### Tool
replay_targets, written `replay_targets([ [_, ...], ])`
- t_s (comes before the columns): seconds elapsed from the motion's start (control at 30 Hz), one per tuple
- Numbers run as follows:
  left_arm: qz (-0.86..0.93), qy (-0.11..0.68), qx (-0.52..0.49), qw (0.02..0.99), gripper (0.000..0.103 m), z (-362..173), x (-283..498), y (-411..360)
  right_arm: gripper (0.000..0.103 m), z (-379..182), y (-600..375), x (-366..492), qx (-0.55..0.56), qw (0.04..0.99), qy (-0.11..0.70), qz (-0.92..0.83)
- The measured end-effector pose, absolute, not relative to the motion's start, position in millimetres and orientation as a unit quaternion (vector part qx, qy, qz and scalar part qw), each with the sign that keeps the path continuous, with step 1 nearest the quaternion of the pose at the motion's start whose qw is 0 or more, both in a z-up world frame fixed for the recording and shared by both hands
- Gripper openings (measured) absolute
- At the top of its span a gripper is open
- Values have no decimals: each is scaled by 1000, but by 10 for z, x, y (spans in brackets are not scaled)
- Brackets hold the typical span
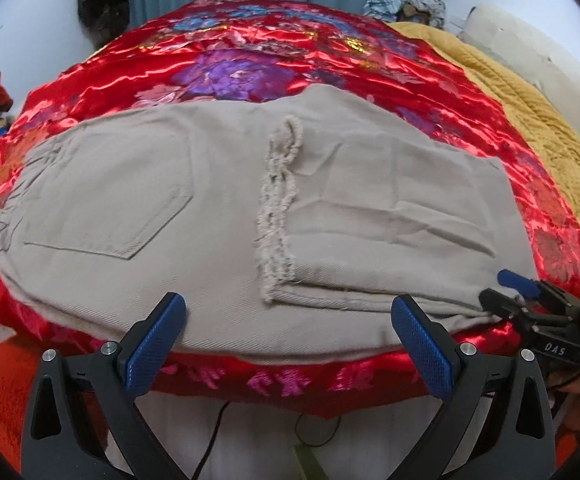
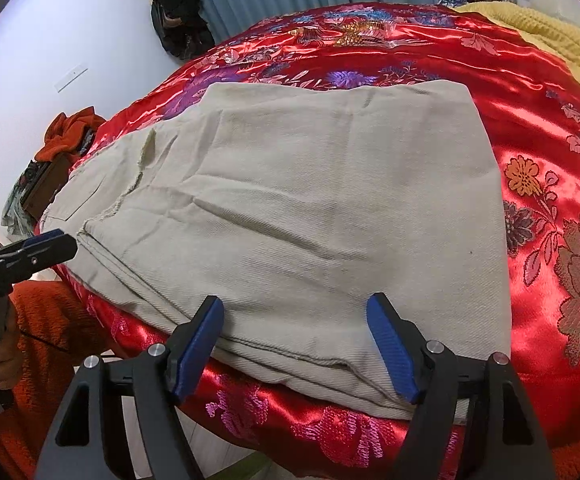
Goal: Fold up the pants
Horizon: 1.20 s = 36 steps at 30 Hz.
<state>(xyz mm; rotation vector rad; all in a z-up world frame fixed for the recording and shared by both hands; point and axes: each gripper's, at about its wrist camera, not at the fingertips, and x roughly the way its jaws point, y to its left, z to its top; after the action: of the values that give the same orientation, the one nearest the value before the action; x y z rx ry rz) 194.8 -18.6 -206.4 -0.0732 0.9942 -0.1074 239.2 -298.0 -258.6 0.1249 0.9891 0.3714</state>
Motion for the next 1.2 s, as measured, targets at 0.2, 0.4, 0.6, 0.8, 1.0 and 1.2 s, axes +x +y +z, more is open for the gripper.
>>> replay_targets([
  [0.2, -47, 479, -48, 875, 102, -2034, 1931, -111, 75, -2588, -2972, 2394, 58, 863, 470, 175],
  [0.4, -13, 444, -43, 895, 102, -1710, 1962, 231, 75, -2588, -2979, 2386, 57, 864, 468, 177],
  [0.6, 75, 395, -258, 878, 102, -1438, 1910, 1582, 75, -2586, -2978, 2386, 56, 865, 466, 176],
  [0.8, 105, 401, -407, 814, 102, -1843, 1714, 2355, 77, -2587, -2977, 2384, 55, 866, 466, 175],
  [1.0, 105, 394, -463, 787, 96, -2176, 1710, 2414, 78, -2587, -2971, 2376, 54, 867, 464, 174],
  [1.2, 96, 397, -487, 772, 67, -2304, 1811, 2410, 78, -2588, -2974, 2377, 54, 867, 464, 174],
])
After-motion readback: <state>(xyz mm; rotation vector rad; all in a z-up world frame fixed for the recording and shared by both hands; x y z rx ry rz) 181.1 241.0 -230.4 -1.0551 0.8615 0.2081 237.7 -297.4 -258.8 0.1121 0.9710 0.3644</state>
